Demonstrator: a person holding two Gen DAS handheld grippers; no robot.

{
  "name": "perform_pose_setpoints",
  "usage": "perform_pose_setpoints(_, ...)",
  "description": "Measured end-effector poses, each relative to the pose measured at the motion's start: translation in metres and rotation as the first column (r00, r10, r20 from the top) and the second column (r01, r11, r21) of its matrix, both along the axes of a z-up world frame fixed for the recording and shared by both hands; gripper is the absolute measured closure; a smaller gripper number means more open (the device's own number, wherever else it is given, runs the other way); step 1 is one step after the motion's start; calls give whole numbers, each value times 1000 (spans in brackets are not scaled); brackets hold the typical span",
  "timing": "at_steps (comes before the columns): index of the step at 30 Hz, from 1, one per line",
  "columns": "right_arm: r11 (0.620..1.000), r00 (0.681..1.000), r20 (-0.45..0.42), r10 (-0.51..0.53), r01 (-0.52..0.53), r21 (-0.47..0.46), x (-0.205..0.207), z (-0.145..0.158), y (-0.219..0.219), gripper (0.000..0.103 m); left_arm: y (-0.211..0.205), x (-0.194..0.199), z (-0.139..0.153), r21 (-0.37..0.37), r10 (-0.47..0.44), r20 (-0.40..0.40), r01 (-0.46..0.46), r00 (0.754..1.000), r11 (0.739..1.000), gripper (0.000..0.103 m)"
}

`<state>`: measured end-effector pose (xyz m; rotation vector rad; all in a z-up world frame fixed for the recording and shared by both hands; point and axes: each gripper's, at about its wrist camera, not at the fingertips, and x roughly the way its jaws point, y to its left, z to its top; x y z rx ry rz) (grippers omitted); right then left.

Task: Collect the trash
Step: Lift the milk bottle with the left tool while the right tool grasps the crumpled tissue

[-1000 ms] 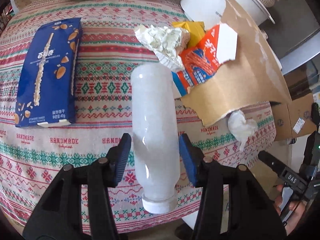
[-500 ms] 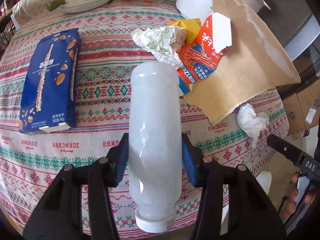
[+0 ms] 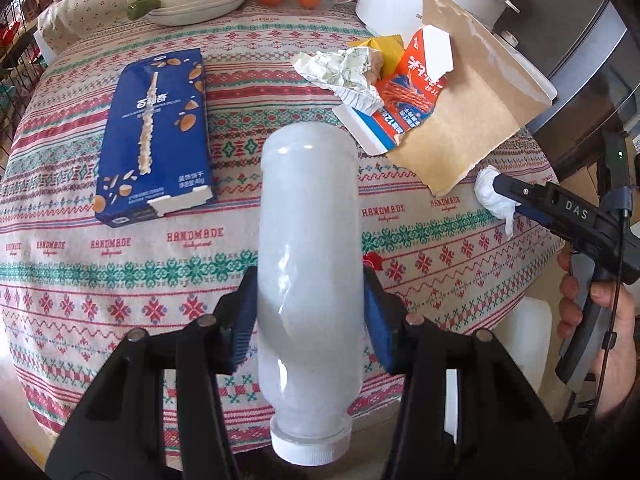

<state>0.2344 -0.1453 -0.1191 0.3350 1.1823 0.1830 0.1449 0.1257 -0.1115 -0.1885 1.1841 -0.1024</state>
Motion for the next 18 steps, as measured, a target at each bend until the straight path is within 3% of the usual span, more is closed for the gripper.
perform_pose_setpoints(2, 1000, 1000, 11, 12, -12, -4, 4, -4, 4, 34, 1, -4, 2, -4, 2, 9, -2, 1000, 1000, 52)
perform_pose_setpoints(6, 998, 999, 22, 49, -50, 22, 4, -8, 9, 61, -1, -8, 6, 4, -8, 30, 8, 1000, 1000, 52)
perform_pose_setpoints(9, 997, 997, 44, 67, -69, 26, 0, 1, 10, 67, -5, -11, 9, 14, -12, 43, 12, 999, 1000, 52)
perform_pose_setpoints(18, 989, 983, 105, 148, -149, 1, -33, 47, 5, 69, -28, -29, 34, 17, -87, 120, 86, 989, 996, 52)
